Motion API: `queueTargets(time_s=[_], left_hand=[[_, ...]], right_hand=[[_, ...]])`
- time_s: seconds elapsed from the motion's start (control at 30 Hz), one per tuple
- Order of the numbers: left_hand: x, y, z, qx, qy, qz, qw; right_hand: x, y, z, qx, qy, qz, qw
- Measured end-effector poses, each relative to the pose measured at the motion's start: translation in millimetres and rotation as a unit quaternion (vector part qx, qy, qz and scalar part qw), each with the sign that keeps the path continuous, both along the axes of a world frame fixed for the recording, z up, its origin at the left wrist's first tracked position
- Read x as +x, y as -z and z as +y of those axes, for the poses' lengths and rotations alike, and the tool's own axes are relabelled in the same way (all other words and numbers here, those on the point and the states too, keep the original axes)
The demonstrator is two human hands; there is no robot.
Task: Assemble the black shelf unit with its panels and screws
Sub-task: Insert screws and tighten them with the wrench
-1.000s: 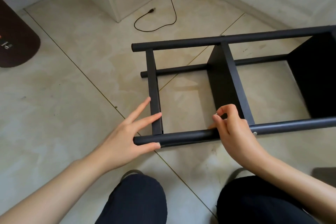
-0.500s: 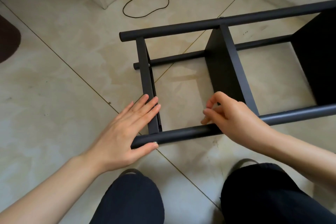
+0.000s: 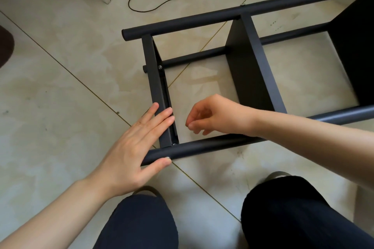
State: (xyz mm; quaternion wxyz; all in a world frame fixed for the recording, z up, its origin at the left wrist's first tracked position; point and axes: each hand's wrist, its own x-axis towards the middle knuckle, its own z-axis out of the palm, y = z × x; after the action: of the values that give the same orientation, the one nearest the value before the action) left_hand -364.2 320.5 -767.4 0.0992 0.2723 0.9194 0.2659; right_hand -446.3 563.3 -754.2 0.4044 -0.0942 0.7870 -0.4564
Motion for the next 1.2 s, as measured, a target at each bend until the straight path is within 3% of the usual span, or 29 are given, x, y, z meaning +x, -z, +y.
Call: queueTargets(time_s=[0.13, 0.47, 0.93, 1.2], left_hand=[[-0.5, 0.8, -0.7, -0.005, 0.005, 0.009, 1.000], [-2.7, 5.6, -1.9, 0.009, 0.008, 0.014, 1.000], [-2.0, 7.3, -0.4, 0.016, 0.003, 0.023, 1.000], [-2.3, 8.8, -0.2, 0.016, 0.004, 0.029, 0.999]], right_hand=[[-5.9, 5.7, -7.9, -0.059, 0.006, -0.092, 0.994], [-10.1, 28.3, -25.6, -0.065, -0.047, -0.160, 0.984], [-18.7, 39.1, -35.6, -0.112, -0.047, -0.318, 0.940], [-19.5, 38.0, -39.9, -0.117, -0.050, -0.355, 0.926]])
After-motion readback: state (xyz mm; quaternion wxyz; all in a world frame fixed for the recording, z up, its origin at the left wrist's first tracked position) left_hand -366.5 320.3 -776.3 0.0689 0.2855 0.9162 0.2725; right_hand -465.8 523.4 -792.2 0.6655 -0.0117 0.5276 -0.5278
